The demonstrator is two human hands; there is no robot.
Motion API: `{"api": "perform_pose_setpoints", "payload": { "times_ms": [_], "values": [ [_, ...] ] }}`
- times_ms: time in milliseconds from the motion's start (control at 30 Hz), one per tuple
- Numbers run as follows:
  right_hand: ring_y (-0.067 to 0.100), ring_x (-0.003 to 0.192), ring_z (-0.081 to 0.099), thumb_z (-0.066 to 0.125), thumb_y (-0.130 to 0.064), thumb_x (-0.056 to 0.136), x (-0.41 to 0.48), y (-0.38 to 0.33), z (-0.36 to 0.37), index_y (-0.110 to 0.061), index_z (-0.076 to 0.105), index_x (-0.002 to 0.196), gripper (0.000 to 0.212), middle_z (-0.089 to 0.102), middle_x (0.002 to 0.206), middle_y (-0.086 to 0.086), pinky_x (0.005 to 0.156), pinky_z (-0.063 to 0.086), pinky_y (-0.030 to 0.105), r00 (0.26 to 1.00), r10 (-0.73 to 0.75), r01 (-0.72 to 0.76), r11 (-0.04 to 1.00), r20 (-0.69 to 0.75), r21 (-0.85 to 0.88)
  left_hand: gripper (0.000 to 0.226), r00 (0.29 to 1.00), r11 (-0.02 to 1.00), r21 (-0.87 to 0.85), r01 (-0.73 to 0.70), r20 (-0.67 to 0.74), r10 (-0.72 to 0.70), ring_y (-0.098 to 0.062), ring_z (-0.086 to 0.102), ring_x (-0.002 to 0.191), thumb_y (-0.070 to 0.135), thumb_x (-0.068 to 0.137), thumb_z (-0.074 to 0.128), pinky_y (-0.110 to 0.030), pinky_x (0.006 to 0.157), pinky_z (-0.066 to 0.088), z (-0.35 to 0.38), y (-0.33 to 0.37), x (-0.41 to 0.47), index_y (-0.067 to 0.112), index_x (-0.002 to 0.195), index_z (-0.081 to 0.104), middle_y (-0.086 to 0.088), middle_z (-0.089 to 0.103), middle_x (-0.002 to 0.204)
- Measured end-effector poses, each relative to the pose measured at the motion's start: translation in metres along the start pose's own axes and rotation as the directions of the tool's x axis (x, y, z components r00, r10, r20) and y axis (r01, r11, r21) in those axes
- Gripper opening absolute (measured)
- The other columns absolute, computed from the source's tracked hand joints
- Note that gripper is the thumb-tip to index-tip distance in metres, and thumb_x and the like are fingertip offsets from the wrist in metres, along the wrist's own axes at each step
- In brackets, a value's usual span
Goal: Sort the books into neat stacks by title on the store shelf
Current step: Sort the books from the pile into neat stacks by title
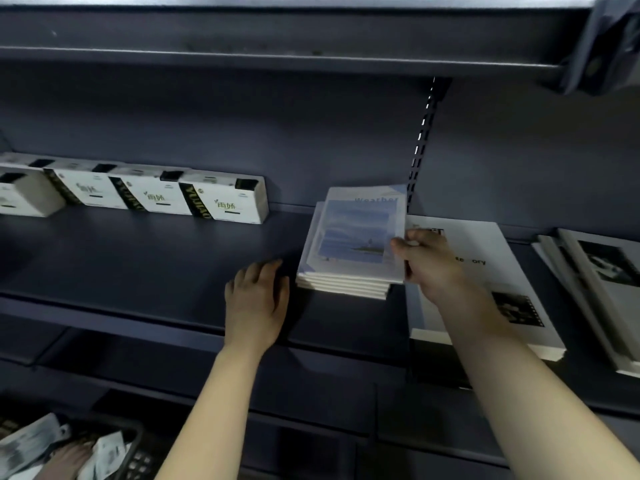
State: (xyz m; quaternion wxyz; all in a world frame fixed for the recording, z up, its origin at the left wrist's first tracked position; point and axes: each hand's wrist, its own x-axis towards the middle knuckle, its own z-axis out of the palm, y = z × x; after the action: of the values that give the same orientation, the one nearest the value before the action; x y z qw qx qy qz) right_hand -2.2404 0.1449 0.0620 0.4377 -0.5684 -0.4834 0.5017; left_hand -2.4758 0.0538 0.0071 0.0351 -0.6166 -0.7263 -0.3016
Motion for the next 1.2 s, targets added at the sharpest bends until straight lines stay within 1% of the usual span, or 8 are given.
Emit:
{"api": "perform_pose_setpoints", "payload": {
  "times_ms": [100,200,367,600,733,967,1100,1200],
  "values": [
    [0.018,0.071,0.061,0.056,-0.012,0.096,0.001,0.002,0.005,-0.014,0.06,0.082,0.015,0.061,0.08,0.004,0.057,0.048,0.026,1.0,-0.013,0.013,0.998,0.002,-0.066,0.034,1.0,0.999,0.024,-0.023,0.003,0.023,-0.033,0.05,0.114,0.024,0.093,0.054,-0.048,0.096,0.035,0.002,0.0,0.0,0.013,0.125,0.057,-0.01,0.06,0.12],
    [0.021,0.074,0.061,0.059,-0.013,0.094,0.002,0.004,0.007,-0.015,0.059,0.076,0.019,0.061,0.076,0.004,0.069,0.049,0.032,1.0,-0.019,0.018,0.992,-0.008,-0.124,0.035,1.0,1.0,0.019,-0.015,0.021,0.015,-0.031,0.049,0.116,0.026,0.094,0.052,-0.046,0.099,0.031,0.003,-0.001,0.0,0.014,0.127,0.055,-0.009,0.059,0.122],
    [0.019,0.064,0.061,0.061,-0.012,0.091,0.004,0.002,0.009,0.006,0.065,0.09,0.018,0.063,0.076,0.01,0.056,0.049,0.025,0.998,-0.06,0.054,0.979,-0.023,-0.196,0.033,1.0,1.0,0.02,-0.01,0.016,0.01,-0.031,0.05,0.115,0.023,0.093,0.053,-0.045,0.099,0.031,0.004,-0.002,-0.001,0.014,0.125,0.057,-0.009,0.06,0.12],
    [0.012,0.059,0.059,0.066,-0.017,0.09,0.002,-0.002,0.011,-0.019,0.057,0.067,0.025,0.061,0.066,-0.001,0.05,0.046,0.023,0.99,-0.136,0.117,0.952,-0.047,-0.282,0.038,1.0,1.0,0.023,-0.007,-0.001,0.007,-0.032,0.052,0.111,0.029,0.089,0.043,-0.046,0.096,0.033,0.004,-0.002,-0.002,0.013,0.121,0.059,-0.009,0.062,0.116],
    [0.025,0.069,0.068,0.067,-0.024,0.088,0.005,-0.002,0.013,-0.012,0.063,0.07,0.022,0.069,0.077,0.013,0.063,0.06,0.04,0.989,-0.14,0.108,0.902,-0.047,-0.418,0.036,1.0,1.0,0.017,-0.007,0.022,0.006,-0.032,0.051,0.112,0.025,0.092,0.046,-0.046,0.097,0.033,0.004,-0.003,-0.001,0.014,0.123,0.057,-0.009,0.061,0.118],
    [0.014,0.064,0.054,0.062,-0.034,0.088,0.012,-0.003,0.013,-0.021,0.054,0.061,0.031,0.055,0.064,-0.003,0.049,0.033,0.023,0.979,-0.201,0.123,0.722,-0.036,-0.68,0.042,0.999,1.0,0.027,-0.006,0.038,0.005,-0.031,0.052,0.112,0.03,0.089,0.039,-0.046,0.098,0.033,0.004,-0.003,-0.002,0.015,0.124,0.057,-0.009,0.062,0.117],
    [0.018,0.067,0.057,0.059,-0.037,0.087,0.02,-0.003,0.016,-0.015,0.06,0.071,0.027,0.057,0.066,0.0,0.048,0.034,0.023,0.982,-0.186,0.098,0.661,-0.037,-0.744,0.036,0.999,1.0,0.017,-0.009,0.049,0.008,-0.031,0.051,0.113,0.019,0.089,0.052,-0.045,0.098,0.032,0.003,-0.003,-0.003,0.013,0.125,0.057,-0.01,0.062,0.118],
    [0.021,0.066,0.057,0.058,-0.037,0.086,0.024,-0.005,0.017,-0.016,0.051,0.065,0.031,0.053,0.064,0.001,0.048,0.032,0.024,0.983,-0.177,0.082,0.623,-0.038,-0.778,0.038,0.998,1.0,0.016,-0.003,0.058,0.002,-0.031,0.051,0.114,0.018,0.088,0.055,-0.044,0.099,0.032,0.002,-0.002,-0.003,0.014,0.125,0.056,-0.01,0.062,0.119]
  ]
}}
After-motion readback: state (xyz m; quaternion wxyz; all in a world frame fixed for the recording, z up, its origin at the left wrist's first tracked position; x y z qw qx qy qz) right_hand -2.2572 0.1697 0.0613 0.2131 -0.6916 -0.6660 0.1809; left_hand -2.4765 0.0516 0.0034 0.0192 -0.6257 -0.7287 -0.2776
